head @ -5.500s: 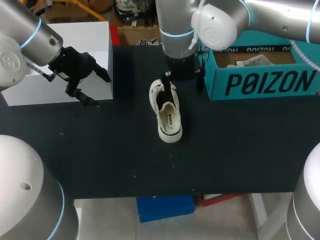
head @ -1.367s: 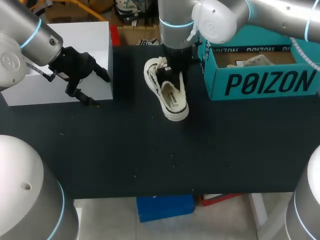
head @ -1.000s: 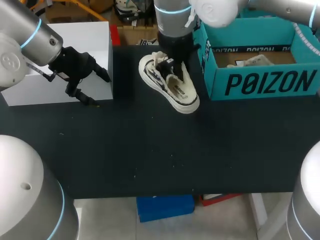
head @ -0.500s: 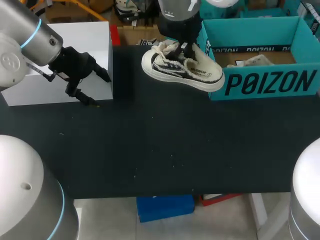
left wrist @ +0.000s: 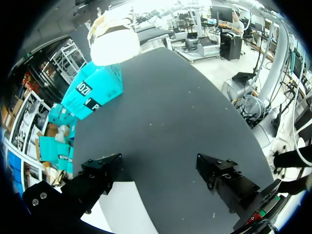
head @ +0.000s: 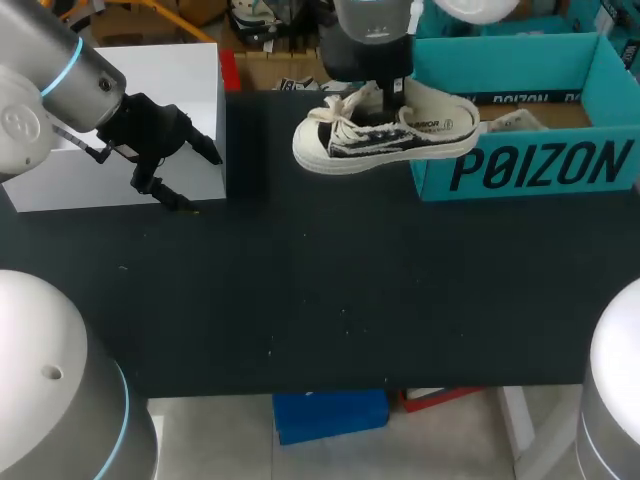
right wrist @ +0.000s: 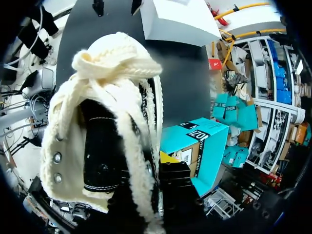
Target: Take the shoe out of the shoebox, open the shoe tongue, remove and reinsert the insole, then place the shoe into the shoebox
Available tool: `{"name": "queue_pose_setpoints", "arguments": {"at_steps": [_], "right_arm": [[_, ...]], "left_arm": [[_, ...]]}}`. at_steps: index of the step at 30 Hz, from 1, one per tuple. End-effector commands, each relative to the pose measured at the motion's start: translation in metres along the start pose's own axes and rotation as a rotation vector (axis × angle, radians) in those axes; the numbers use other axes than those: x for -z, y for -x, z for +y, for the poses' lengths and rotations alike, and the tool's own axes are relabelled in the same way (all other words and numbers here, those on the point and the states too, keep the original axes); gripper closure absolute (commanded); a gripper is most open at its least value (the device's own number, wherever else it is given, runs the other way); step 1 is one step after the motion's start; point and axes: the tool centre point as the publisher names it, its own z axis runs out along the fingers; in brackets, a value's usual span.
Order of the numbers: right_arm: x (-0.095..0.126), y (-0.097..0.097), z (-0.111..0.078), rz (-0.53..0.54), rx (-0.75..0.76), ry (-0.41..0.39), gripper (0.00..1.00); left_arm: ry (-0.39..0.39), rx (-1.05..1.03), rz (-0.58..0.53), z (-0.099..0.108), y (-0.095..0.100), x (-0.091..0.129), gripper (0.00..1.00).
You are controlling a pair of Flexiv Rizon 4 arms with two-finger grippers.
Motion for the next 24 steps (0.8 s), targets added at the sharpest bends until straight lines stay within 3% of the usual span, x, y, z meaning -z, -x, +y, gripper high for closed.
{"name": "queue_pose_setpoints", "arguments": {"at_steps": [1,7,11,17,24], "right_arm": [[0.0,-0.005,-0.008,-0.103,0.42,0.147,1.0],[0.0,-0.005,-0.008,-0.103,0.42,0.147,1.0],[-0.006,0.0,-0.009,-0.031,0.423,0.093,1.0],[-0.024,0.027,-0.037,0.105,0.368,0.095,1.0],[-0.044,0.054,-0.067,0.114,0.307,0.052,1.0]], "left_arm": [[0.0,-0.002,-0.005,0.001,-0.001,-0.001,0.0],[0.0,-0.002,-0.005,0.001,-0.001,-0.001,0.0],[0.0,-0.002,-0.005,0.001,-0.001,-0.001,0.0],[0.0,-0.002,-0.005,0.001,-0.001,-0.001,0.0],[0.0,-0.002,-0.005,0.001,-0.001,-0.001,0.0]]}}
